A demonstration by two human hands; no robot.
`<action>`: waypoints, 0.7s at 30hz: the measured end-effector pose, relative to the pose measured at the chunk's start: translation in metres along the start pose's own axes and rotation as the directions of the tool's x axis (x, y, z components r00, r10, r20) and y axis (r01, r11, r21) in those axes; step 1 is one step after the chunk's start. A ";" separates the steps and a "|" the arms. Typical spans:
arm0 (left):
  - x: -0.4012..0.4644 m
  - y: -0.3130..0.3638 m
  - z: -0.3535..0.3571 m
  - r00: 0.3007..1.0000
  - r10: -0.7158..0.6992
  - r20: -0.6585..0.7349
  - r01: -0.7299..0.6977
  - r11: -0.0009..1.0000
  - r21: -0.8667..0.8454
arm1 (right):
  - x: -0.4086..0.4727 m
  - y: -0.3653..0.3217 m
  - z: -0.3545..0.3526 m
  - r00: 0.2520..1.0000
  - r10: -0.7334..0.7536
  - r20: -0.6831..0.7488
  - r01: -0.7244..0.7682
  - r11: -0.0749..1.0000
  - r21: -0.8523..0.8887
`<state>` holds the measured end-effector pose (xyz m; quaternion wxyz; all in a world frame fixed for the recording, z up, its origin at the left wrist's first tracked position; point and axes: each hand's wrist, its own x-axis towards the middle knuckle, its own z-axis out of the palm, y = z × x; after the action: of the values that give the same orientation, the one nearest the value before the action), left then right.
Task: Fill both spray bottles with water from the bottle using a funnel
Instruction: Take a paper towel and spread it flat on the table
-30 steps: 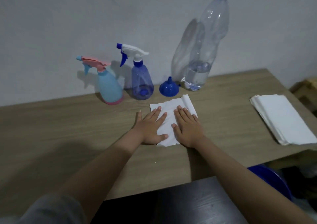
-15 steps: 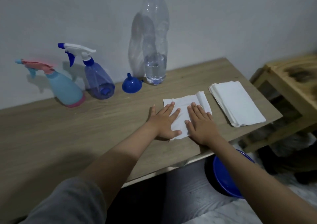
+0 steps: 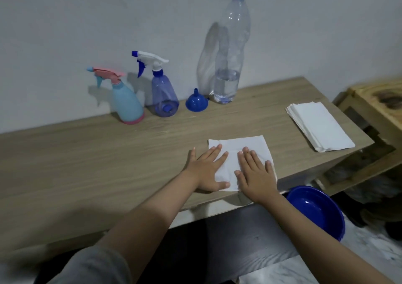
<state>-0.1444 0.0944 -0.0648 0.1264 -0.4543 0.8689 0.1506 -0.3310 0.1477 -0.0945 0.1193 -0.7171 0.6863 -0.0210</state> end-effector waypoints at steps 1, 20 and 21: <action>-0.013 -0.011 0.004 1.000 -0.013 -0.010 0.013 1.000 -0.005 | -0.003 -0.016 0.004 1.000 -0.015 0.003 0.015 1.000 -0.002; -0.273 -0.223 0.077 0.934 -0.324 -0.151 0.309 0.944 -0.112 | -0.024 -0.329 0.071 0.934 -0.354 0.055 0.356 0.933 -0.045; -0.283 -0.230 0.080 0.929 -0.336 -0.156 0.320 0.940 -0.118 | -0.025 -0.343 0.074 0.930 -0.362 0.064 0.365 0.929 -0.051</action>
<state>0.2101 0.2123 -0.0714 0.0529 -0.6098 0.7806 0.1266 0.0174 0.1925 -0.0942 0.1093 -0.8355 0.5385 -0.0020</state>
